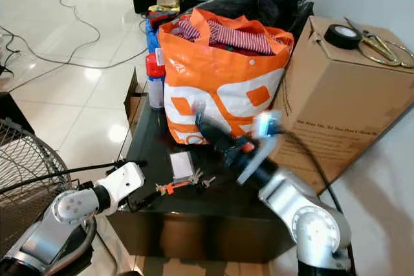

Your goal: Hang keys on a hook

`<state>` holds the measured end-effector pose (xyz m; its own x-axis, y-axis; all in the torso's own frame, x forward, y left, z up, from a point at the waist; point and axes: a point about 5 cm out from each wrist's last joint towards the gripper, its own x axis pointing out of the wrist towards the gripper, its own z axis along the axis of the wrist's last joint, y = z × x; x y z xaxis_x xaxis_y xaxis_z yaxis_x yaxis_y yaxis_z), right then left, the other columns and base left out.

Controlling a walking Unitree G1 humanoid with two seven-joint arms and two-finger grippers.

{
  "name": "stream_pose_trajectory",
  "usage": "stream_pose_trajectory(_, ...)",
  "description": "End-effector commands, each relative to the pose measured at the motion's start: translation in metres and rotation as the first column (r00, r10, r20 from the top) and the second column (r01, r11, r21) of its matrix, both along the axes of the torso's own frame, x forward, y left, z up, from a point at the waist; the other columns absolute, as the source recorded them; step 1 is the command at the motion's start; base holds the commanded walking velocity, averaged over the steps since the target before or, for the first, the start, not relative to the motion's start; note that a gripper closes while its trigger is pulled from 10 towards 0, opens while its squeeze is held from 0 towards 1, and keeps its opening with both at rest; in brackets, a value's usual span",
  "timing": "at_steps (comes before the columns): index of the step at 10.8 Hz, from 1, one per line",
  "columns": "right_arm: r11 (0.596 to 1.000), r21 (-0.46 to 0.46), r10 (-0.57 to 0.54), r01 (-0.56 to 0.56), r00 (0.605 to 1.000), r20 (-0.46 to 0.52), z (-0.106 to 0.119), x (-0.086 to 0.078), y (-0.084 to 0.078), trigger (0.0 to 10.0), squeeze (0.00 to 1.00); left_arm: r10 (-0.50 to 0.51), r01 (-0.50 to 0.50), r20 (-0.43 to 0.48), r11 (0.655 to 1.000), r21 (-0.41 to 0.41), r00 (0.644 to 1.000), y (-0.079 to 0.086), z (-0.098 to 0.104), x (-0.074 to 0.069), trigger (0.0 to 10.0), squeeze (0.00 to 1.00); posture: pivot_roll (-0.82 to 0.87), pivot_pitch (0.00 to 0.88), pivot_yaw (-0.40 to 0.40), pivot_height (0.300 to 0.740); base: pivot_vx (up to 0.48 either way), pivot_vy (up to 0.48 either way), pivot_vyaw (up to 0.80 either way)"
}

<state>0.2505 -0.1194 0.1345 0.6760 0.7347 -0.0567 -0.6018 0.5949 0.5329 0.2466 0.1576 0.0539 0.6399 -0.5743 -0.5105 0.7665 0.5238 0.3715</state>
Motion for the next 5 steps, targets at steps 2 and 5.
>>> stream_pose_trajectory(2,0.818,-0.558,-0.246,0.143,0.963,-0.113,-0.075,0.017,-0.014,0.0,0.0,-0.017,0.017,-0.001,1.0,0.009,1.0,-0.003,0.001,-0.001,10.0,0.54,-0.01,0.005,-0.069,0.74,0.0,0.0,0.0)
stream_pose_trajectory(5,0.687,-0.699,-0.34,0.197,0.938,-0.07,-0.116,0.034,0.008,10.0,0.0,-0.04,0.04,-0.019,0.999,0.013,0.999,-0.002,0.001,-0.009,10.0,0.54,0.0,0.07,-0.081,0.74,0.0,0.0,0.0)
